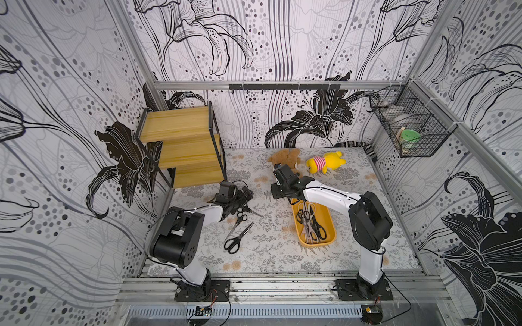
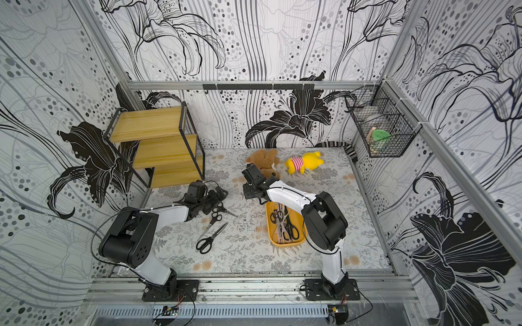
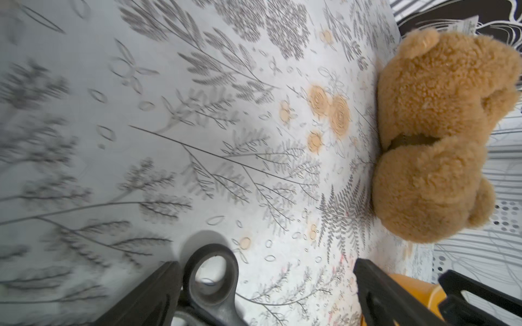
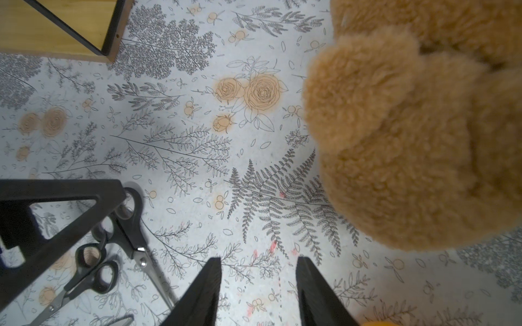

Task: Put the scissors into the storage box
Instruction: Adjust the scissors at the center of the board, then pick up the scissors from the center of the board.

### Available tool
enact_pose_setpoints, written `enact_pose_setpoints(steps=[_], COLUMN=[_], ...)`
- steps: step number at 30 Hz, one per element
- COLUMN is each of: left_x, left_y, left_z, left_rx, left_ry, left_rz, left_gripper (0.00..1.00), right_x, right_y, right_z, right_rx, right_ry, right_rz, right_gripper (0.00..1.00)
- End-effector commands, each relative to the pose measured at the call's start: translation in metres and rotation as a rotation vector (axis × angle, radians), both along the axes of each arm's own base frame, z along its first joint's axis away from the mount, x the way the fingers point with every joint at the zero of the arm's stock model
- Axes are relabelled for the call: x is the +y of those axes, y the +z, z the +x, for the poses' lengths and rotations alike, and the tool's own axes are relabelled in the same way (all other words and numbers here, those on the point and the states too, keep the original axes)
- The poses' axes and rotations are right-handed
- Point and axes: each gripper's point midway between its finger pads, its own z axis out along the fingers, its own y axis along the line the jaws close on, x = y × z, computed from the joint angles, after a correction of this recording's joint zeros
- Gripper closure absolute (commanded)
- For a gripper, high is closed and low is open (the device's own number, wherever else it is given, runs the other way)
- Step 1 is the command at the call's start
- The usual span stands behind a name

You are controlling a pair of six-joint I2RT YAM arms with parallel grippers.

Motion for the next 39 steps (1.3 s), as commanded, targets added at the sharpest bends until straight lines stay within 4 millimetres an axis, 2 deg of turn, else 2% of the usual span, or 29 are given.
enact_pose_setpoints(steps=[1, 6, 10, 12, 15, 20, 25, 29, 32, 39], left_x=[-0.025, -0.063, -0.068, -0.063, -0.045, -0.007, 0.042, 0.067, 0.082, 0.105], left_y=[0.001, 0.005, 0.036, 0.055, 0.075, 0.089, 0.072, 0.050, 0.039, 0.026], left_z=[0.001, -0.003, 0.006, 0.013, 0.023, 0.029, 0.019, 0.005, -0.004, -0.016], left_rx=[-0.014, -0.005, -0.064, -0.095, -0.122, -0.126, -0.030, 0.078, 0.121, 0.138], left_ry=[-0.027, -0.093, -0.083, -0.079, -0.062, -0.057, 0.014, 0.016, 0.027, 0.056], left_rz=[-0.084, -0.149, -0.232, -0.225, -0.203, -0.238, -0.201, -0.049, 0.062, 0.216], left_gripper=[0.00, 0.00, 0.00, 0.00, 0.01, 0.00, 0.00, 0.00, 0.00, 0.01], right_x=[-0.008, -0.021, -0.017, -0.011, 0.004, 0.034, 0.073, 0.093, 0.097, 0.079], right_y=[0.009, 0.004, 0.000, -0.002, -0.004, -0.010, -0.016, -0.024, -0.031, -0.053], right_z=[-0.006, -0.012, -0.019, -0.021, -0.026, -0.031, -0.034, -0.035, -0.036, -0.048], right_rx=[-0.007, 0.006, 0.044, 0.072, 0.098, 0.162, 0.212, 0.251, 0.272, 0.312], right_ry=[-0.026, -0.054, -0.025, -0.009, 0.006, -0.008, -0.011, -0.026, -0.042, -0.095], right_rz=[-0.002, -0.043, -0.032, -0.022, 0.002, 0.034, 0.075, 0.074, 0.044, -0.030], right_gripper=[0.52, 0.52, 0.55, 0.59, 0.62, 0.66, 0.66, 0.66, 0.66, 0.68])
